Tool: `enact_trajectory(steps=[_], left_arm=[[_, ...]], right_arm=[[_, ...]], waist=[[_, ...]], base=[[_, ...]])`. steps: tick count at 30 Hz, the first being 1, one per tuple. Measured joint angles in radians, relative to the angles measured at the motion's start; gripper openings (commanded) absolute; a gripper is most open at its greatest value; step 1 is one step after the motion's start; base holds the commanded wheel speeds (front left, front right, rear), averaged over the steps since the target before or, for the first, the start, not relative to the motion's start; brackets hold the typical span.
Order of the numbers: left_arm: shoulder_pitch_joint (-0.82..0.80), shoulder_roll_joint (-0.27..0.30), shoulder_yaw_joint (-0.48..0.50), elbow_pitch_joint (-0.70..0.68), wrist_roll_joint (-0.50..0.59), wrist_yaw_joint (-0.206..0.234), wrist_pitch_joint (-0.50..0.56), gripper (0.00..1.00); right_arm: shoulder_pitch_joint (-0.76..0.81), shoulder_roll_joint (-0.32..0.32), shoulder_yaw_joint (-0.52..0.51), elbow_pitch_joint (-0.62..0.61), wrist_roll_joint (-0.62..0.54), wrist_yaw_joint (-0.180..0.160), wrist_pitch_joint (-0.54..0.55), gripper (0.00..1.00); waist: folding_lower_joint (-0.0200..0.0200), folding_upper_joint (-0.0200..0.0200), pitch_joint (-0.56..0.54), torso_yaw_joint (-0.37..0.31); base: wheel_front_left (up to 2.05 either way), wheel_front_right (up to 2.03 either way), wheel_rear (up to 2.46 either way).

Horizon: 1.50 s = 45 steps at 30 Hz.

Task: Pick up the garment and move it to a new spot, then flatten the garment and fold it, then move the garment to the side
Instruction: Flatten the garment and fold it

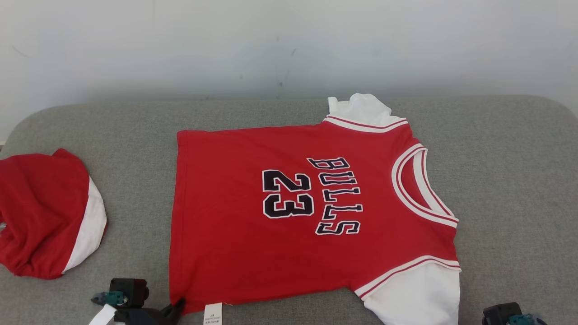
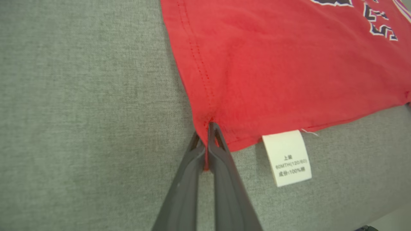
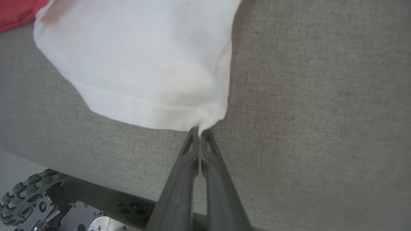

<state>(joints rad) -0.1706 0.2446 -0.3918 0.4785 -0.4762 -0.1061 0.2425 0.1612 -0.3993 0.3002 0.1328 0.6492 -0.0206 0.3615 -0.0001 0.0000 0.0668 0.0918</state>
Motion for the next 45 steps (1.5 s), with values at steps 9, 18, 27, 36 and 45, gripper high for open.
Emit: enact_trajectory(steps=[9,18,27,36,45], left_arm=[[0.0,0.001,0.002,0.027,-0.004,-0.001,-0.025,0.0],[0.025,0.03,0.019,-0.051,-0.007,0.0,-0.068,0.0],[0.054,0.042,0.025,-0.135,-0.005,0.009,-0.077,0.0],[-0.009,0.064,0.042,-0.17,-0.015,0.007,-0.049,0.0],[-0.127,0.085,0.062,-0.135,-0.063,-0.001,0.014,0.0]], right_arm=[[-0.013,-0.005,-0.026,-0.021,0.019,0.03,-0.011,0.0],[0.012,-0.047,-0.124,-0.136,0.074,0.03,-0.046,0.0],[0.027,-0.039,-0.168,-0.241,0.135,0.042,-0.081,0.0],[-0.121,-0.046,-0.164,-0.19,0.134,0.057,-0.062,0.0],[-0.372,-0.043,-0.119,-0.041,0.124,0.083,-0.012,0.0]], waist=[[0.0001,0.0,-0.019,-0.01],[0.0001,0.0,-0.043,-0.021],[0.0,0.0,-0.052,-0.016],[0.0002,0.0,-0.039,-0.018],[0.0002,0.0,0.0,-0.035]], base=[[0.0,0.0,0.0],[0.0,0.0,0.0],[0.0,0.0,0.0],[0.0,0.0,0.0],[0.0,0.0,0.0]])
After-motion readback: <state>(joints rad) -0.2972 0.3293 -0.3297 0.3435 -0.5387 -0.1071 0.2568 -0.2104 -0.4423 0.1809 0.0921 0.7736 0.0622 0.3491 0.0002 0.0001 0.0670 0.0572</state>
